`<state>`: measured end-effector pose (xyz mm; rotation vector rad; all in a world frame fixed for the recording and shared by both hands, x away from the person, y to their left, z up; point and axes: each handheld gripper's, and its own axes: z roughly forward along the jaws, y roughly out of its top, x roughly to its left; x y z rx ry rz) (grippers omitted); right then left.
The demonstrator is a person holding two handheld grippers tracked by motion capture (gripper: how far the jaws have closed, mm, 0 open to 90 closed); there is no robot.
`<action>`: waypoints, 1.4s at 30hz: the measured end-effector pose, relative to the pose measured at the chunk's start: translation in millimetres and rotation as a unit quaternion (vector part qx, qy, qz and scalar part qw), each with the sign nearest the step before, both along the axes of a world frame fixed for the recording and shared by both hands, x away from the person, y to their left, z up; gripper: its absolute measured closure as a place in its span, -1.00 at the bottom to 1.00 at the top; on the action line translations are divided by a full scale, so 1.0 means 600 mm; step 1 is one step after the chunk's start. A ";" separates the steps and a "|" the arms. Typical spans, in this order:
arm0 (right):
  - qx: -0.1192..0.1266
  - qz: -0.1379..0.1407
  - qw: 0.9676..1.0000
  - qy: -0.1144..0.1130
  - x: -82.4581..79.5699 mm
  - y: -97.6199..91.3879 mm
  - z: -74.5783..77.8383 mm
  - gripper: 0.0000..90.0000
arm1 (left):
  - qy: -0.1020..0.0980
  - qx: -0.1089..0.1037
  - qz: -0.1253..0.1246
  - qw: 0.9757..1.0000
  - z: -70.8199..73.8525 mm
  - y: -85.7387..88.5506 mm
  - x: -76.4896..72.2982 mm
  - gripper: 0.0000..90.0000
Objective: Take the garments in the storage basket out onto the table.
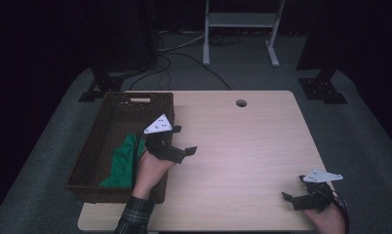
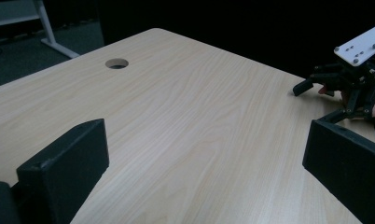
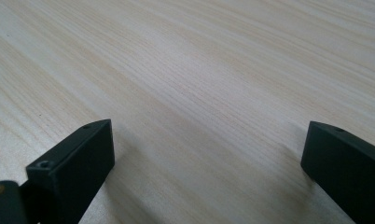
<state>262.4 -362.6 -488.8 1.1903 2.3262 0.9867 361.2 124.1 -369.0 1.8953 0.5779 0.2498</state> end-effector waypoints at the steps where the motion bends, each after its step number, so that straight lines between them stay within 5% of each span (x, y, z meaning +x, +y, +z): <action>1: 0.000 0.000 1.000 0.000 0.000 0.000 0.000 -0.97 | 0.000 0.000 0.000 1.000 -0.001 0.001 0.001 -1.00; 42: 0.000 0.001 1.000 0.000 0.000 0.000 0.000 -0.97 | 0.001 0.004 0.020 1.000 -0.005 0.031 0.006 -1.00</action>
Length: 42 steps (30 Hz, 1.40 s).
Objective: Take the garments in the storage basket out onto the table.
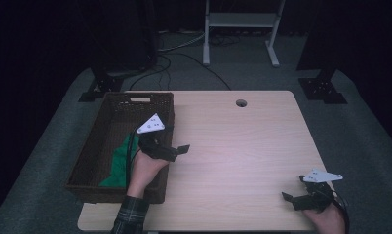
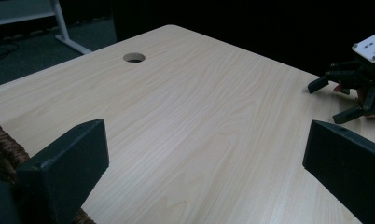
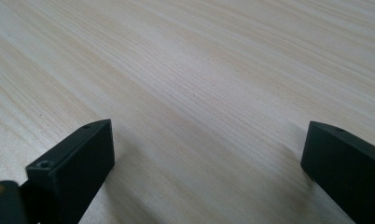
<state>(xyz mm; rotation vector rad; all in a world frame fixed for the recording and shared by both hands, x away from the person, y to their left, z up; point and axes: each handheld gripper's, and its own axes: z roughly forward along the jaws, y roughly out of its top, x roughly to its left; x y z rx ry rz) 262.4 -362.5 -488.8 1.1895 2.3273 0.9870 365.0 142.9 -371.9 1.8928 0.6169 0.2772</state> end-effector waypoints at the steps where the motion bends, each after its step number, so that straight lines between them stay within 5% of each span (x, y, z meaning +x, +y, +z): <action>1: 0.000 0.000 1.000 0.000 0.000 0.000 0.000 -0.97 | 0.000 0.000 0.000 1.000 0.000 0.000 0.000 -1.00; 42: 0.000 0.000 1.000 0.000 0.000 0.000 0.000 -0.97 | -0.008 -0.005 0.030 1.000 0.010 0.052 -0.002 -1.00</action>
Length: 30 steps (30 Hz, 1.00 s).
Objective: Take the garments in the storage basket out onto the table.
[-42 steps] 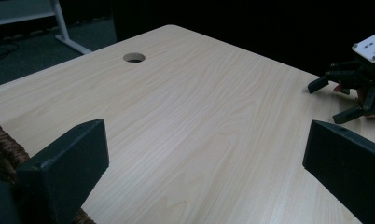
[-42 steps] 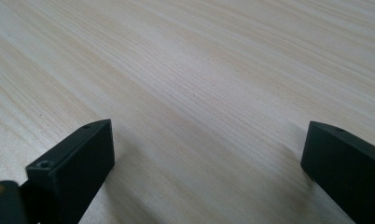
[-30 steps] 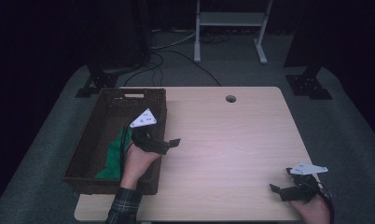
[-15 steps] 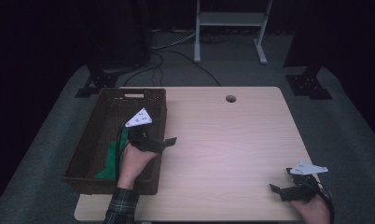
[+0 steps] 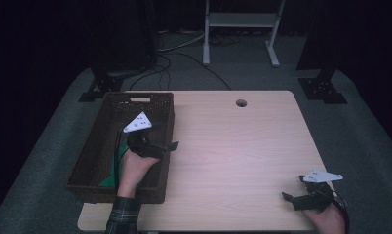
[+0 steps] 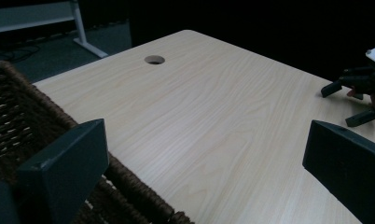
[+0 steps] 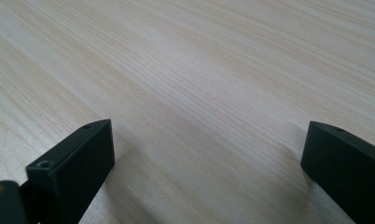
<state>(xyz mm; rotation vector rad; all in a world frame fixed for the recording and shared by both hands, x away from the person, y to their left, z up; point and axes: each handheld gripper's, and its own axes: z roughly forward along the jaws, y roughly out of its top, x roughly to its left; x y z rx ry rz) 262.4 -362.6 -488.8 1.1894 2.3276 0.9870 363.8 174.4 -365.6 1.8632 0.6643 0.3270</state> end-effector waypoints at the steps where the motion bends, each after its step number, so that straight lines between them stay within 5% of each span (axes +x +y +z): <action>1: 0.000 0.000 1.000 0.000 0.000 0.000 0.000 -0.97 | -0.001 -0.001 0.001 1.000 0.000 0.002 0.000 -1.00; 30: 0.000 0.000 1.000 0.000 0.000 0.000 0.000 -0.97 | -0.003 0.011 0.042 0.999 0.005 0.067 -0.004 -1.00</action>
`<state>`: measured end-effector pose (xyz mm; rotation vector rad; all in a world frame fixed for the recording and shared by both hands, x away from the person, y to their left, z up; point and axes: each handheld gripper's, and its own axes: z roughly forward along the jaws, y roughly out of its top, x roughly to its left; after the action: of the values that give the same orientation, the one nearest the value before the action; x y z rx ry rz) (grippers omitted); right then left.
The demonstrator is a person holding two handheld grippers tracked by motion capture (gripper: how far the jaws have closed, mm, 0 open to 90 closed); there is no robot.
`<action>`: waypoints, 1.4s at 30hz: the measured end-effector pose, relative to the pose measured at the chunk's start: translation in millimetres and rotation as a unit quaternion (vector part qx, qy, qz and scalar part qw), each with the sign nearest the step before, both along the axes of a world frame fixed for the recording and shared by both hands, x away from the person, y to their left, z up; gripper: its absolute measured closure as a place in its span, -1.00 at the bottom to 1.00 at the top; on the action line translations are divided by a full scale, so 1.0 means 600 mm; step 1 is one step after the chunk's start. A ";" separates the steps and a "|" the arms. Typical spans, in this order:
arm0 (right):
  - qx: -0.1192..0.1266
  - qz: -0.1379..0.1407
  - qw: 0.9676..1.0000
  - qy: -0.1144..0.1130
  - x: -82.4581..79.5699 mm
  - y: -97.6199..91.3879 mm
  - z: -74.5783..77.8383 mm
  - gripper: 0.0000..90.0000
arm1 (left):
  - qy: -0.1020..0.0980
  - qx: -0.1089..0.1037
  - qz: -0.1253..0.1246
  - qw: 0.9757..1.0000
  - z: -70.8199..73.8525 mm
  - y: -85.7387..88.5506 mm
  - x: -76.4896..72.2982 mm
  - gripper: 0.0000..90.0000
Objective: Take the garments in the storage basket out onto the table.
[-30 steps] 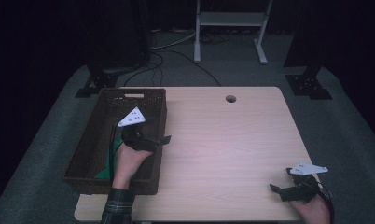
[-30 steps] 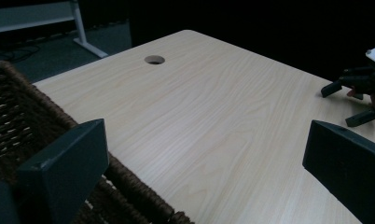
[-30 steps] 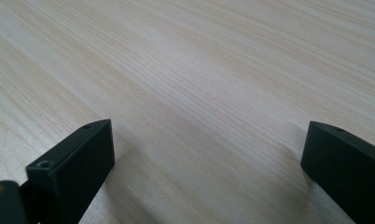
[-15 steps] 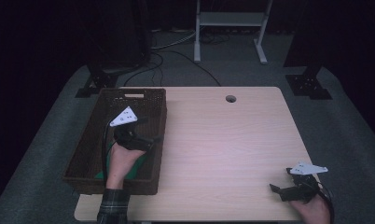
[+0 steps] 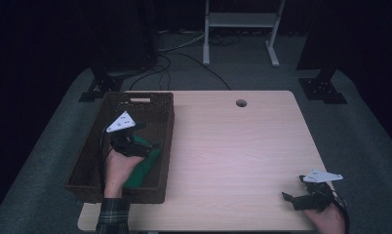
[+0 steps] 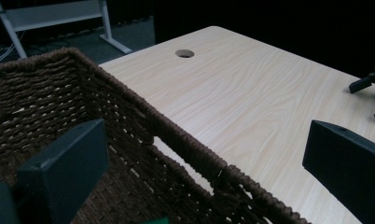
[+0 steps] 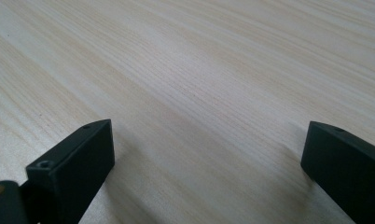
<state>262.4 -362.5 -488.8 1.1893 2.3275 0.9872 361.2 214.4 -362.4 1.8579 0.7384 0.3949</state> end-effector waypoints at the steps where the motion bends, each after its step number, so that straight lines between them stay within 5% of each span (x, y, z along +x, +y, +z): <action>1: 0.000 0.000 1.000 0.000 0.000 0.000 0.000 -0.97 | 0.000 -0.001 0.001 1.000 0.000 0.003 0.000 -1.00; 24: 0.000 0.000 1.000 0.000 0.000 0.000 0.000 -0.97 | 0.002 0.003 0.031 1.000 -0.003 0.045 -0.004 -1.00; 42: 0.000 0.000 1.000 0.000 0.000 0.000 0.000 -0.97 | 0.020 0.030 0.061 0.998 -0.011 0.068 -0.003 -1.00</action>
<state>262.3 -362.5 -488.8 1.1894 2.3275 0.9870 359.7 255.4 -368.9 1.8875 0.8779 0.4633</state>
